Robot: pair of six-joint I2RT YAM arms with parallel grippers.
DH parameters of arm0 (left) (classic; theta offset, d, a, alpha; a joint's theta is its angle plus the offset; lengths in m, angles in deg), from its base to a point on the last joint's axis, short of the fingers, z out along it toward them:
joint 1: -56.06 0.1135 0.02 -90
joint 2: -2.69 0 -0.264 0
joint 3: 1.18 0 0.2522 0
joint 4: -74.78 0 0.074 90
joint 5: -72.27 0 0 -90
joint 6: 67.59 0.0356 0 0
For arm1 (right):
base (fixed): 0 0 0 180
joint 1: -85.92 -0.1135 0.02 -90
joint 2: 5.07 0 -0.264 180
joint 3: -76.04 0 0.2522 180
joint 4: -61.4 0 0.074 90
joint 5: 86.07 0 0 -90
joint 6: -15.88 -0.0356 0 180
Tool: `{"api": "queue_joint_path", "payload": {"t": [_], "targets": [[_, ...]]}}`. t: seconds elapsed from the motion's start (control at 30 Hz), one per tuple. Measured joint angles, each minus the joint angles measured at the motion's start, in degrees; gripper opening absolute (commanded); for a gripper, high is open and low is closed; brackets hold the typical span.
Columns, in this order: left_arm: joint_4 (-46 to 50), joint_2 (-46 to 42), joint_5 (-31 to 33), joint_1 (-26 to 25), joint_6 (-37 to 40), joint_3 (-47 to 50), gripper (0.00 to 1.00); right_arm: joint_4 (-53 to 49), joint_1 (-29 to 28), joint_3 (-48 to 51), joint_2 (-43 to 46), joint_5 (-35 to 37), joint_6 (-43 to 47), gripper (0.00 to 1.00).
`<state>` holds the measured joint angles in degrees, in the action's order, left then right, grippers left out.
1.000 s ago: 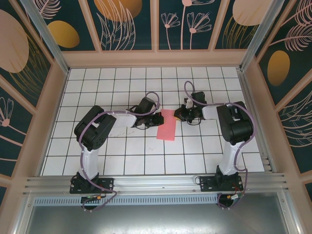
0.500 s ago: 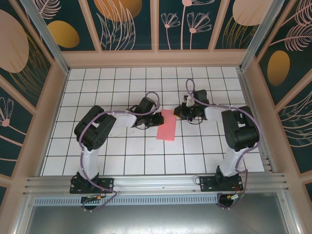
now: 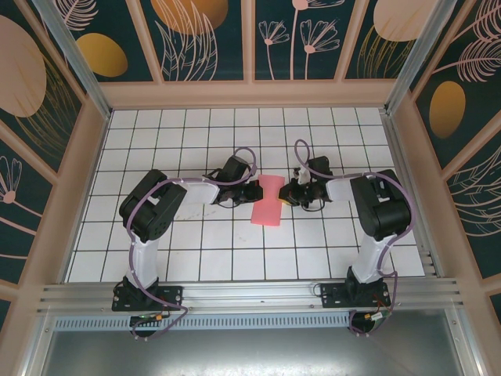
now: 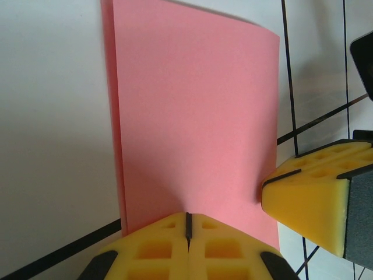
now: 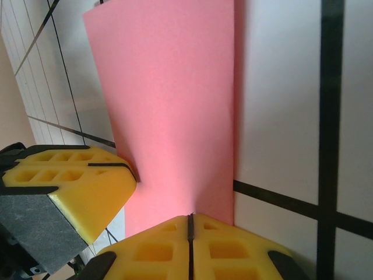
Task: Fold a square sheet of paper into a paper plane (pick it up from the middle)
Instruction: Fold the square sheet of paper in half at the center of the table.
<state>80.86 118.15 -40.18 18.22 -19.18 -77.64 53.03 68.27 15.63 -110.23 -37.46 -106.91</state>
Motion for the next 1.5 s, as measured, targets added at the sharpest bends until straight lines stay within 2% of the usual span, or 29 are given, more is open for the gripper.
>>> {"api": "queue_joint_path", "payload": {"t": [0.2,0.37,0.63,0.9,1.07,1.2,1.5], "targets": [[0.02,0.0,0.0,0.0,0.0,0.0,0.0,-1.31,-0.37,-0.11,3.06,0.44,0.24,0.1],[0.02,0.0,0.0,0.0,-0.02,0.0,0.0,0.11,-2.86,2.4,7.72,0.35,-0.92,0.1],[0.02,0.0,0.0,0.0,-0.02,0.0,0.0,1.73,-4.76,8.7,7.37,0.66,-2.1,0.1],[0.2,0.0,-0.02,0.0,-0.02,-0.09,0.0,1.18,-4.76,8.79,7.37,0.83,-1.84,0.12],[0.22,0.0,-0.02,0.0,0.0,-0.11,0.0,0.55,-5.33,9.18,11.15,0.57,-1.88,0.12],[0.39,0.0,0.0,0.0,0.0,-0.22,0.0,2.16,-6.45,11.56,13.42,-0.26,-2.32,0.12],[0.63,0.0,-0.02,0.0,-0.02,-0.31,0.0,2.54,-7.76,15.87,12.66,-0.15,-2.29,0.12]]}}
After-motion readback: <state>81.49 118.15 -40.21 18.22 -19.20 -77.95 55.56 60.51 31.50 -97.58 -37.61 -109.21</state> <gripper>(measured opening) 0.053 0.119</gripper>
